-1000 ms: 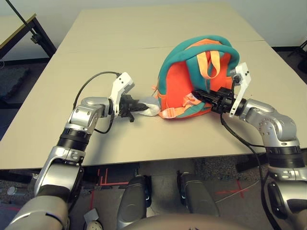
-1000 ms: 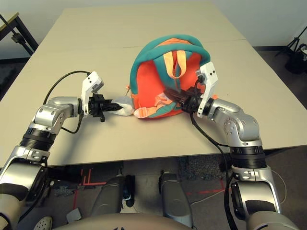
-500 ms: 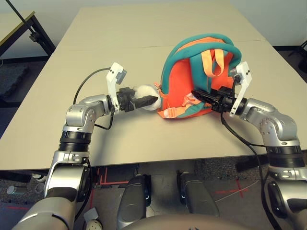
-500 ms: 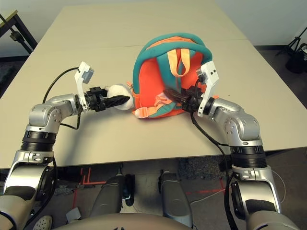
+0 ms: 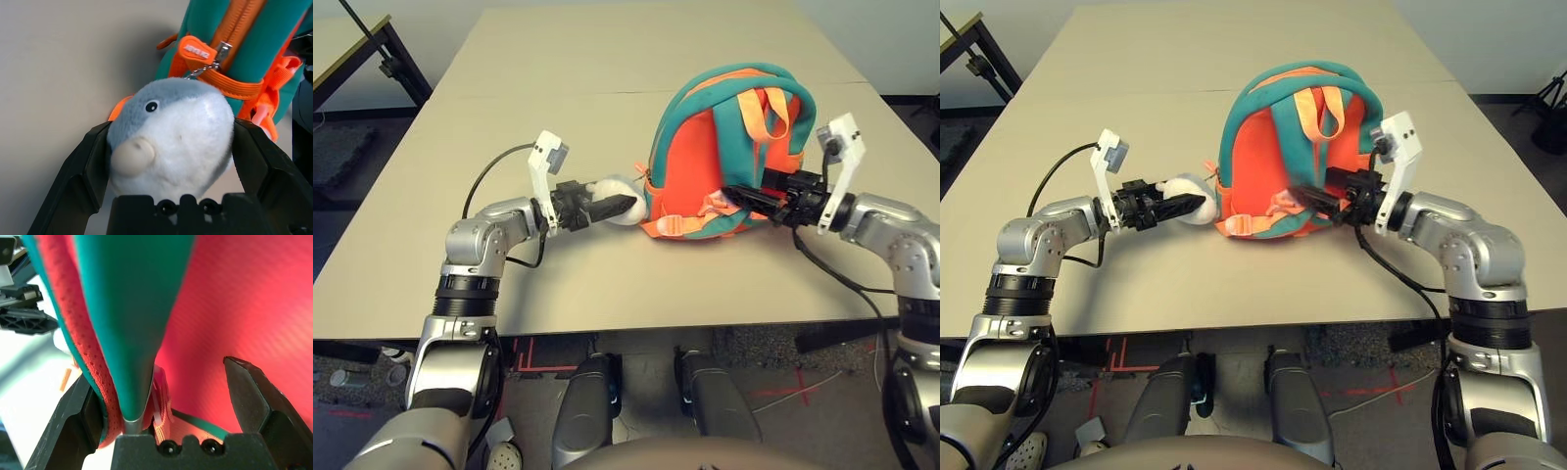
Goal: Put the pencil case into the backpack and zip it.
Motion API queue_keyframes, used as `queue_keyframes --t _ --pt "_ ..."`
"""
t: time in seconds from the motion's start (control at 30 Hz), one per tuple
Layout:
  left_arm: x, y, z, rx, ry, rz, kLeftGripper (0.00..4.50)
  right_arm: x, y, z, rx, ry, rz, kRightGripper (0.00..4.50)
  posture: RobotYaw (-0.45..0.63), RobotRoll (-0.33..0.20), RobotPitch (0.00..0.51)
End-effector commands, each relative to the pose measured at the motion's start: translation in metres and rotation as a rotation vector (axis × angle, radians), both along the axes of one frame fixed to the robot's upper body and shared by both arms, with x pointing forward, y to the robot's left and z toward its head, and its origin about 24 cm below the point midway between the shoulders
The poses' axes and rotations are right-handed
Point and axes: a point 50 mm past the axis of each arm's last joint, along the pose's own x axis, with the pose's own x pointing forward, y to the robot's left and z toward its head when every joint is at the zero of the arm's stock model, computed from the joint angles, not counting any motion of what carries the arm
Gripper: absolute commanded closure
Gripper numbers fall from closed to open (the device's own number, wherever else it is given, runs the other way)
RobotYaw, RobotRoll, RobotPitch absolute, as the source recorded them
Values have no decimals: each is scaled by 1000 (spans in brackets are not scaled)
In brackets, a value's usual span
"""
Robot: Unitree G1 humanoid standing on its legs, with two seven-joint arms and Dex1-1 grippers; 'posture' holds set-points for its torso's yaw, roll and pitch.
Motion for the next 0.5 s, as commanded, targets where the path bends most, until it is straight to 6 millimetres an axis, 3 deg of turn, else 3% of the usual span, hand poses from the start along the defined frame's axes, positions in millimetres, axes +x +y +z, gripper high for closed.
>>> queue_keyframes --t 0.03,0.27,0.5 --pt "-2 0 -4 11 16 -4 0 -14 -11 8 14 29 34 34 -150 0 171" --pt "-1 1 -6 21 19 -4 0 -31 -26 14 69 93 83 34 -160 0 163" --pt "1 5 -4 16 6 35 0 -24 -48 18 46 20 -51 34 -159 0 160"
